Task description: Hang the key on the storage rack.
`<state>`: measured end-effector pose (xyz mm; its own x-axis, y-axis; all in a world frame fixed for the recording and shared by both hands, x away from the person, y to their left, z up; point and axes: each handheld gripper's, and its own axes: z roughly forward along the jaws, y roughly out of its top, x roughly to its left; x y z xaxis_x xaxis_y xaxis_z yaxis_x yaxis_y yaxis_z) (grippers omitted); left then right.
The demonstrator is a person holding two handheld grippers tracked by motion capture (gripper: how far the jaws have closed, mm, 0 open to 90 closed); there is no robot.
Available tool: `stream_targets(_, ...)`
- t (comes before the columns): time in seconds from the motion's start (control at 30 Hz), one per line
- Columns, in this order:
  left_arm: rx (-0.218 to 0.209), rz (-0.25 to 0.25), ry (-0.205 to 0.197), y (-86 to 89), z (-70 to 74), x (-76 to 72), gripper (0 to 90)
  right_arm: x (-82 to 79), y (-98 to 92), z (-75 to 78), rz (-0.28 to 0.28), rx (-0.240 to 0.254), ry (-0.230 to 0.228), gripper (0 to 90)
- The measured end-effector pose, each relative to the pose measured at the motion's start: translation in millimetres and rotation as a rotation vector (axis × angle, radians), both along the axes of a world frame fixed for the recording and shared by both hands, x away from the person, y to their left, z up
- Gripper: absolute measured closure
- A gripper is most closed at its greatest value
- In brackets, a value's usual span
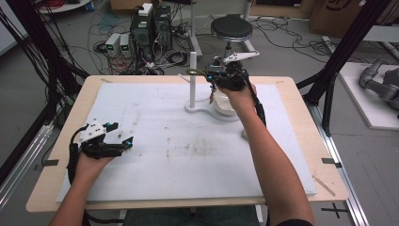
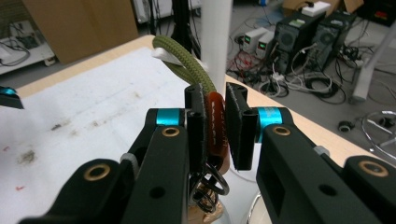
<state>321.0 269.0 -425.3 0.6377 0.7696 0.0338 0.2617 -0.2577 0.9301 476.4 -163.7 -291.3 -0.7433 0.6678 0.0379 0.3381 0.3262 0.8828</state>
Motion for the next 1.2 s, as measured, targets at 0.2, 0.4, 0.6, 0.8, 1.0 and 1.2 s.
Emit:
stream_targets(0.2, 0.004, -0.002, -0.003, 0.3, 0.5, -0.7, 17.3, 1.4, 3.1, -3.8, -0.003, -0.013, 0.009, 80.2)
stream_targets(0.4, 0.004, -0.003, -0.004, 1.1, 0.4, -0.5, 17.3, -11.6, 4.2, 5.4, 0.003, -0.062, -0.086, 54.7)
stream_targets(0.6, 0.001, -0.006, -0.010, -0.4, 2.1, -1.2, 17.3, -25.1, -1.7, 12.7, 0.005, -0.079, -0.147, 45.8)
stream_targets(0.8, 0.008, -0.013, -0.015, -2.6, 3.3, -1.8, 17.3, -36.9, -10.5, 13.8, -0.002, -0.080, -0.173, 40.9)
stream_targets(1.0, 0.006, -0.011, -0.019, -3.0, 4.2, -2.3, 17.3, -54.2, -28.6, 4.2, -0.013, -0.098, -0.201, 38.3)
stream_targets(1.2, 0.005, -0.013, -0.020, -3.3, 4.9, -2.1, 17.3, -71.7, -53.2, -9.7, -0.031, -0.082, -0.206, 35.9)
